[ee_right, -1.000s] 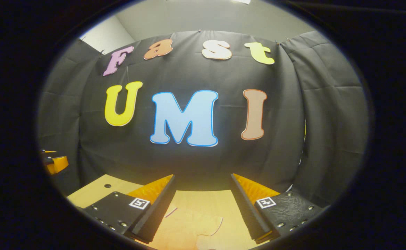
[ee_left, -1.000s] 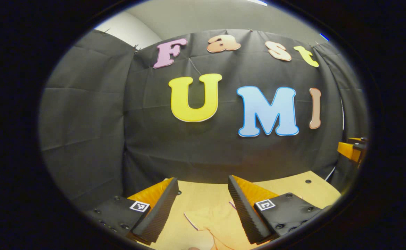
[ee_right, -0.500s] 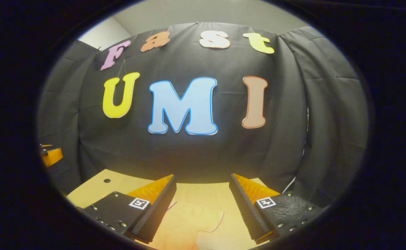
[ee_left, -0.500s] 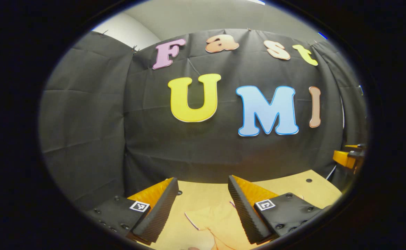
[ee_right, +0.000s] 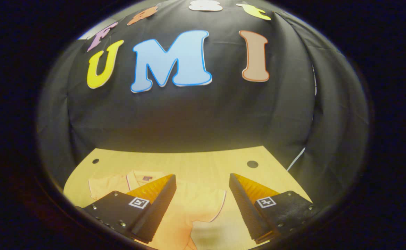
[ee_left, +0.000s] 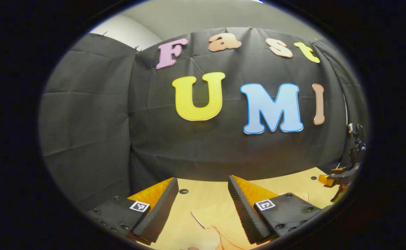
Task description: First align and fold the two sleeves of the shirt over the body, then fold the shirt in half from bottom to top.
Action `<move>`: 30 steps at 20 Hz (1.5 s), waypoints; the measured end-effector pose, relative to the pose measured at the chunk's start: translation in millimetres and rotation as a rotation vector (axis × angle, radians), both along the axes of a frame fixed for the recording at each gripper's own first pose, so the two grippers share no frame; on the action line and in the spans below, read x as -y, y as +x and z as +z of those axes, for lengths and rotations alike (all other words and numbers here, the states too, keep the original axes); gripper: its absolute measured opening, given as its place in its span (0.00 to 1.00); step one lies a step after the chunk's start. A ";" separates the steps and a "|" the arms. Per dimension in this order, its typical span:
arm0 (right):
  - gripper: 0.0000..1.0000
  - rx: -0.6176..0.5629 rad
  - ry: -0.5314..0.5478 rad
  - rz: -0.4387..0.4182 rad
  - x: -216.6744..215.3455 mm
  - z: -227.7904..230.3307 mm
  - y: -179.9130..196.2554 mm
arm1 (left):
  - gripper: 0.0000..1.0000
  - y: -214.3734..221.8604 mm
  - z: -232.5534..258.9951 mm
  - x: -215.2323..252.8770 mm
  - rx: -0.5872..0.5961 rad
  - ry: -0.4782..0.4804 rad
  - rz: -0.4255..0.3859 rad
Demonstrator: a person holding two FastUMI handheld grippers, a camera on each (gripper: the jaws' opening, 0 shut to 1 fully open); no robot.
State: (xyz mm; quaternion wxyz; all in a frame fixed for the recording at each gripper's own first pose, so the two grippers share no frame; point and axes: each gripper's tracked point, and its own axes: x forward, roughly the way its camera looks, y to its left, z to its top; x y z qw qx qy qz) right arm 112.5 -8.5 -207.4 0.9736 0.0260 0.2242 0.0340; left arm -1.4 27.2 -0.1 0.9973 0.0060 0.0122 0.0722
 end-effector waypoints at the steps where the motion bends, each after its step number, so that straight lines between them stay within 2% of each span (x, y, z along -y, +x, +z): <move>1: 0.96 -0.033 -0.007 0.000 0.3 -17.6 3.3 | 0.94 -1.1 -1.0 -1.1 -0.003 -0.003 0.007; 11: 0.98 -0.331 -0.029 -0.019 9.9 -157.0 18.2 | 0.94 -9.3 -11.4 -27.6 -0.040 -0.010 0.102; 19: 0.97 -0.422 -0.047 -0.018 10.7 -197.6 17.2 | 0.94 -13.3 -21.6 -37.7 -0.073 -0.012 0.146; 23: 0.96 -0.418 -0.008 -0.024 8.5 -198.2 15.7 | 0.94 -11.6 -22.2 -35.6 -0.076 -0.014 0.145; 25: 0.87 -0.413 -0.003 -0.011 4.3 -199.8 18.2 | 0.94 -9.9 -23.3 -33.9 -0.079 -0.014 0.141; 26: 0.71 -0.414 0.004 -0.006 1.9 -198.7 18.1 | 0.94 -9.0 -23.4 -32.7 -0.080 -0.015 0.138; 27: 0.61 -0.409 0.016 -0.002 0.0 -197.7 20.4 | 0.94 -7.2 -23.4 -31.4 -0.080 -0.017 0.135; 28: 0.44 -0.413 0.029 0.002 -3.0 -197.6 21.6 | 0.94 -6.1 -23.8 -30.4 -0.081 -0.018 0.133; 29: 0.33 -0.412 0.050 0.003 -5.3 -198.8 19.8 | 0.94 -5.5 -24.4 -29.7 -0.081 -0.019 0.130; 30: 0.16 -0.426 0.069 -0.003 -6.9 -196.0 21.0 | 0.94 -4.7 -24.1 -28.7 -0.082 -0.020 0.128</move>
